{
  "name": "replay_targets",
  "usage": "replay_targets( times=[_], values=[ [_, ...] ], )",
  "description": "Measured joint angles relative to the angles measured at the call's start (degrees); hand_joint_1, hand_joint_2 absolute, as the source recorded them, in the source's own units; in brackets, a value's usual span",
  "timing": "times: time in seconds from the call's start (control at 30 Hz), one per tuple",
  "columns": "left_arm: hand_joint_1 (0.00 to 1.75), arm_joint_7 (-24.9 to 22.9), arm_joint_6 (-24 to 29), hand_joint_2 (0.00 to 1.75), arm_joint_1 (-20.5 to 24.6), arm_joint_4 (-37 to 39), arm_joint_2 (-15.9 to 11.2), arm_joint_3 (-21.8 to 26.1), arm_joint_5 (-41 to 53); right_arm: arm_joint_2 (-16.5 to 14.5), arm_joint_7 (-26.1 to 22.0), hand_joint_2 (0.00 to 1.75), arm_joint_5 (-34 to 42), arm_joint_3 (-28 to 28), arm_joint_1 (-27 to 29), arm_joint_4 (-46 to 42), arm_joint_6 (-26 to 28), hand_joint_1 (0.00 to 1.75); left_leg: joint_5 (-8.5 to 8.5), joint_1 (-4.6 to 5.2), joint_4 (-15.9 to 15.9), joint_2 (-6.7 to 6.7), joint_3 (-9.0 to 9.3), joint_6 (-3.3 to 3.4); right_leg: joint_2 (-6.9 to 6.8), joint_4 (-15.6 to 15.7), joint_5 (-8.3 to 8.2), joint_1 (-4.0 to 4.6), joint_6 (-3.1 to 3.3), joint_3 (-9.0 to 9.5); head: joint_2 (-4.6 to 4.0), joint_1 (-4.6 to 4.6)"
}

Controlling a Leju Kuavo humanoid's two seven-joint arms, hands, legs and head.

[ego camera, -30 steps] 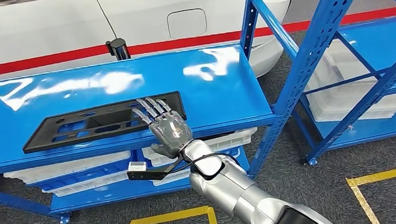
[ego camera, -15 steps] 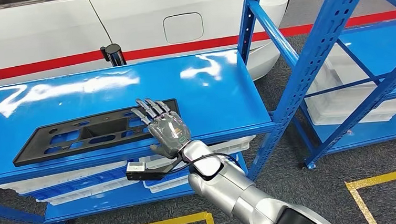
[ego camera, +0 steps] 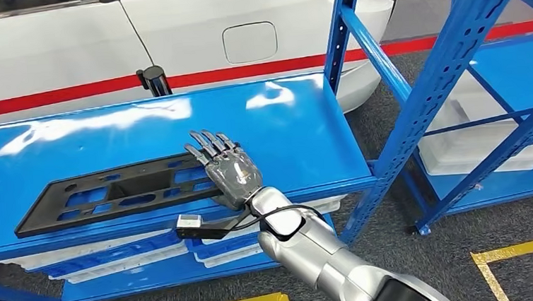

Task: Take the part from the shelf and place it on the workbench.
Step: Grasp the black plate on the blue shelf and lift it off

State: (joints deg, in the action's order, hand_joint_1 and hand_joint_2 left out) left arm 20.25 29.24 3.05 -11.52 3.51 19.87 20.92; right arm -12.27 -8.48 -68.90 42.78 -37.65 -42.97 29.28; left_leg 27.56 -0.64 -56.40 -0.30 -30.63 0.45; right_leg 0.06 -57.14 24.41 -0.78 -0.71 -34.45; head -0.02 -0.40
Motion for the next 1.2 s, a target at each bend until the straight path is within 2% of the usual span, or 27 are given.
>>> replay_targets(
  times=[0.07, 0.1, 0.13, 0.2, 0.23, 0.37, 0.43, 0.53, 0.57, 0.63, 0.7, 0.77, 0.83, 0.93, 1.03, 1.1, 1.2],
  values=[
    [0.00, 1.3, -0.4, 0.00, 0.0, 0.0, 0.0, 0.2, -0.5, 0.0, 0.2, 1.75, -0.1, 0.0, 0.0, 0.0, 0.3, 1.62, 0.03, -0.26, -0.3, 0.09, -0.05, -0.42, 0.13, 0.1, 0.05, -0.09, 0.58, 0.30, 0.00, -0.10],
    [0.00, 2.4, -0.7, 0.00, 0.0, 0.0, 0.0, 0.5, -1.1, 0.1, 0.2, 1.75, -0.1, -0.1, 0.0, 0.0, 0.3, 1.68, 0.09, -0.30, -0.4, 0.12, 0.03, -0.18, 0.19, 0.1, 0.08, -0.11, 0.78, 0.50, 0.00, -0.20],
    [0.00, 3.8, -0.9, 0.00, 0.1, -0.1, 0.0, 0.8, -1.8, 0.1, 0.2, 1.75, 0.1, -0.1, 0.0, 0.0, 0.3, 1.75, 0.19, -0.35, -0.5, 0.17, 0.10, 0.42, 0.24, 0.1, 0.21, 0.04, 0.85, 0.63, 0.00, -0.30],
    [0.00, 6.4, -0.3, 0.00, 0.2, -0.1, 0.0, 1.9, -3.4, 0.1, 0.2, 1.75, 0.3, -0.2, 0.1, 0.0, 0.3, 1.67, 0.56, -0.42, -0.2, 0.30, 0.40, 1.69, 0.32, 0.0, 0.41, 0.41, 0.95, 0.65, 0.00, -0.40],
    [0.00, 7.6, 0.2, 0.00, 0.2, -0.2, 0.0, 2.5, -4.1, 0.2, 0.2, 1.75, 0.3, -0.3, 0.1, 0.0, 0.3, 1.65, 0.67, -0.49, -0.1, 0.35, 0.43, 1.99, 0.34, 0.0, 0.47, 0.52, 0.98, 0.62, 0.00, -0.41],
    [0.00, 12.0, 3.7, 0.00, 0.4, -0.4, 0.0, 5.2, -6.2, 0.5, 0.2, 1.75, -0.1, -0.4, 0.2, 0.0, 0.3, 1.54, 0.69, -0.63, 0.1, 0.39, 0.43, 1.97, 0.35, 0.0, 0.55, 0.77, 1.10, 0.59, 0.00, -0.41],
    [0.00, 13.5, 5.5, 0.00, 0.7, -0.4, 0.1, 6.5, -6.9, 0.7, 0.2, 1.75, -0.3, -0.5, 0.2, -0.1, 0.3, 1.40, 0.67, -0.65, 0.2, 0.41, 0.45, 1.62, 0.34, 0.0, 0.56, 0.82, 1.11, 0.59, 0.00, -0.41],
    [0.00, 15.0, 7.4, 0.00, 1.2, -0.5, 0.2, 8.0, -7.3, 1.1, 0.3, 1.75, -0.8, -0.6, 0.2, -0.5, 0.3, 1.18, 0.62, -0.68, 0.4, 0.44, 0.57, 0.06, 0.34, 0.0, 0.56, 0.83, 1.13, 0.60, 0.00, -0.40],
    [0.00, 15.7, 8.1, 0.00, 1.3, -0.6, 0.3, 8.5, -7.2, 1.2, 0.3, 1.75, -0.9, -0.7, 0.2, -0.7, 0.3, 1.16, 0.60, -0.69, 0.5, 0.44, 0.60, -0.31, 0.34, 0.0, 0.56, 0.83, 1.13, 0.61, 0.00, -0.39],
    [0.00, 17.2, 9.6, 0.00, 1.5, -0.7, 0.5, 9.4, -6.9, 1.4, 0.3, 1.75, -1.1, -0.8, 0.2, -1.0, 0.3, 1.08, 0.60, -0.65, 0.5, 0.45, 0.63, -0.48, 0.33, 0.0, 0.55, 0.80, 1.13, 0.65, 0.00, -0.39],
    [0.00, 18.4, 10.5, 0.00, 1.6, -1.0, 0.7, 10.7, -5.3, 1.6, 0.2, 1.75, -1.1, -1.0, 0.2, -1.0, 0.4, 1.12, 0.59, -0.56, 0.4, 0.45, 0.64, -0.49, 0.31, 0.0, 0.54, 0.73, 1.11, 0.68, 0.00, -0.39],
    [0.00, 18.8, 10.8, 0.87, 1.8, -1.5, 1.0, 12.7, -2.3, 1.7, -0.2, 1.75, -1.0, -1.3, 0.2, -1.0, 0.7, 1.21, 0.59, -0.46, 0.4, 0.45, 0.64, -0.49, 0.31, 0.0, 0.53, 0.63, 1.10, 0.69, 0.00, -0.39],
    [0.00, 18.8, 10.9, 1.75, 2.1, -1.8, 1.3, 14.9, -0.2, 1.8, -0.4, 1.75, -0.9, -1.4, 0.2, -1.0, 0.9, 1.19, 0.59, -0.38, 0.4, 0.46, 0.64, -0.49, 0.30, 0.0, 0.53, 0.55, 1.09, 0.71, 0.00, -0.39],
    [0.00, 18.9, 10.9, 1.75, 2.7, -1.9, 1.8, 17.1, 0.8, 2.0, -0.6, 1.75, -0.8, -1.5, 0.2, -1.0, 1.2, 1.15, 0.60, -0.27, 0.3, 0.45, 0.63, -0.47, 0.29, 0.0, 0.53, 0.43, 1.09, 0.72, 0.00, -0.39],
    [0.00, 18.9, 10.9, 1.75, 3.0, -2.1, 2.1, 18.4, 1.4, 2.1, -0.7, 1.75, -0.8, -1.6, 0.1, -1.0, 1.4, 1.39, 0.62, -0.18, 0.3, 0.46, 0.62, -0.45, 0.29, 0.0, 0.53, 0.35, 1.09, 0.71, 0.00, -0.39],
    [0.00, 18.9, 10.9, 1.75, 3.1, -2.2, 2.2, 19.1, 1.7, 2.3, -0.8, 1.75, -0.7, -1.7, 0.1, -1.0, 1.5, 1.63, 0.64, -0.15, 0.3, 0.45, 0.62, -0.43, 0.29, 0.0, 0.53, 0.31, 1.08, 0.70, 0.00, -0.39],
    [0.00, 18.9, 10.8, 1.75, 3.2, -2.4, 2.4, 20.0, 2.2, 2.4, -1.1, 1.75, -0.5, -1.7, 0.0, -1.0, 1.9, 1.75, 0.65, -0.13, 0.3, 0.45, 0.63, -0.42, 0.29, 0.0, 0.53, 0.28, 1.08, 0.70, 0.00, -0.39]
  ],
)
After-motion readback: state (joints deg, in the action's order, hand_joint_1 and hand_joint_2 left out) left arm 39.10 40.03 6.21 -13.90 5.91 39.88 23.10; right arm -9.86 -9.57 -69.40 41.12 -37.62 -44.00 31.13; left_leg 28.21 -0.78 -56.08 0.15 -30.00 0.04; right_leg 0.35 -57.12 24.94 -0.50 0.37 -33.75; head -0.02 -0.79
